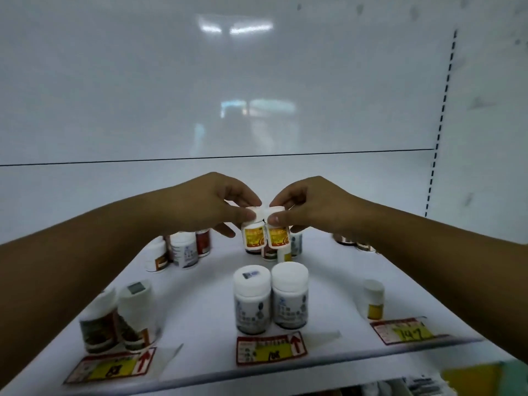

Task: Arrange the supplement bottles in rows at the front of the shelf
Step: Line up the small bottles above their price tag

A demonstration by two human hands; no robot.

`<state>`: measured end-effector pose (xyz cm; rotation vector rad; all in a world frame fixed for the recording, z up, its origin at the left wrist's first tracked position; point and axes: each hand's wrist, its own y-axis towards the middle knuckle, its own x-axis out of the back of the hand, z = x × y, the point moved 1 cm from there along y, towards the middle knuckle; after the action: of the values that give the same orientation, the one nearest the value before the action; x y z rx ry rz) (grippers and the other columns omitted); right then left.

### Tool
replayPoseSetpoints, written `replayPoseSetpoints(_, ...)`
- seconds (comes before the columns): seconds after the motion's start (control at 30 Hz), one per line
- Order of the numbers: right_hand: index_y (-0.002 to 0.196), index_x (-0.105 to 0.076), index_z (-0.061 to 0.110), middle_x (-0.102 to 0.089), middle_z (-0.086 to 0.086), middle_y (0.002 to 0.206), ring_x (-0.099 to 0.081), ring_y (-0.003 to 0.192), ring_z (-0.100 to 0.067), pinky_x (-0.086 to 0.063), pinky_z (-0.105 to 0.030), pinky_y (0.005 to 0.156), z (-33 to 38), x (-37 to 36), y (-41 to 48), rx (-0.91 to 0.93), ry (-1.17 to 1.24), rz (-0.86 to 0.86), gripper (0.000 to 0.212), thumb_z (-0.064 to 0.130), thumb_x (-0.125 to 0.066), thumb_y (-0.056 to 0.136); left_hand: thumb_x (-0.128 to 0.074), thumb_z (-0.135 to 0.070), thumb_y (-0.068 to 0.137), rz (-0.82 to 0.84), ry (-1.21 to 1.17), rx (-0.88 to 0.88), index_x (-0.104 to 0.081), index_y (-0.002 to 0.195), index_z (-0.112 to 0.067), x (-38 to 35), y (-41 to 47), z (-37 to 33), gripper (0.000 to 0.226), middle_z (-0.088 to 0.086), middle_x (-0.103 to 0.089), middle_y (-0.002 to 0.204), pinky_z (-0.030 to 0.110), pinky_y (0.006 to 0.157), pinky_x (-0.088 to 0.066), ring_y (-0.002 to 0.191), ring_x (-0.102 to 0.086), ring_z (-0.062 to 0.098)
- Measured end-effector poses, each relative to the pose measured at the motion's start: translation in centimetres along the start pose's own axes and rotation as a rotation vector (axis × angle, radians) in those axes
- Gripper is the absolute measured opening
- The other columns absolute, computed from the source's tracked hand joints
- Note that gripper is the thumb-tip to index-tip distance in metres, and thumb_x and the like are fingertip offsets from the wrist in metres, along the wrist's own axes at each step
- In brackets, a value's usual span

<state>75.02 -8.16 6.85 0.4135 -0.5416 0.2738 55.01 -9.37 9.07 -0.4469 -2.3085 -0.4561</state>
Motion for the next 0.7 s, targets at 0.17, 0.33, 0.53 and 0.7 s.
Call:
replayPoseSetpoints(0.17,0.090,-0.071,0.018,-0.073,-0.002,0.085,-0.070,0.069,-0.007,-0.054,-0.015,0.058,-0.8,2.6,-2.9,-0.031,-0.006,-0.058,0.024,0.023,-0.080,0.068,-0.067,-0.017,0.083,0.032,-0.010,-0.048,-0.067,0.098,-0.027,-2.7,0.8,-2.5,0.018,-0.010,-0.071,0.095,0.027,0.069,-0.060,0.082,-0.071,0.012)
replayPoseSetpoints(0.33,0.092,-0.071,0.016,-0.073,-0.003,0.085,-0.070,0.068,-0.008,-0.053,-0.016,0.058,-0.9,4.8,-5.5,-0.089,-0.051,-0.076,0.023,0.021,-0.079,0.070,-0.067,-0.018,0.083,0.051,-0.034,-0.111,-0.066,0.093,-0.033,-5.1,1.5,-4.1,0.019,-0.013,-0.068,0.098,0.021,0.066,-0.059,0.077,-0.071,0.008)
replayPoseSetpoints(0.53,0.091,-0.070,0.017,-0.073,-0.004,0.087,-0.070,0.074,-0.017,-0.060,-0.033,0.071,-3.0,7.7,-7.4,-0.115,-0.072,-0.095,0.024,0.021,-0.079,0.070,-0.069,-0.019,0.081,0.031,-0.083,-0.079,-0.067,0.092,-0.034,-8.6,2.7,-5.6,0.020,-0.014,-0.068,0.092,0.024,0.069,-0.059,0.072,-0.072,0.011)
replayPoseSetpoints(0.7,0.085,-0.070,0.018,-0.070,0.001,0.079,-0.063,0.060,-0.002,-0.051,-0.016,0.053,-7.2,10.4,-9.1,-0.143,-0.121,-0.058,0.023,0.020,-0.083,0.065,-0.069,-0.025,0.081,-0.059,0.002,-0.012,-0.065,0.092,-0.038,-11.2,3.8,-6.1,0.018,-0.016,-0.064,0.098,0.039,0.064,-0.057,0.066,-0.070,0.007)
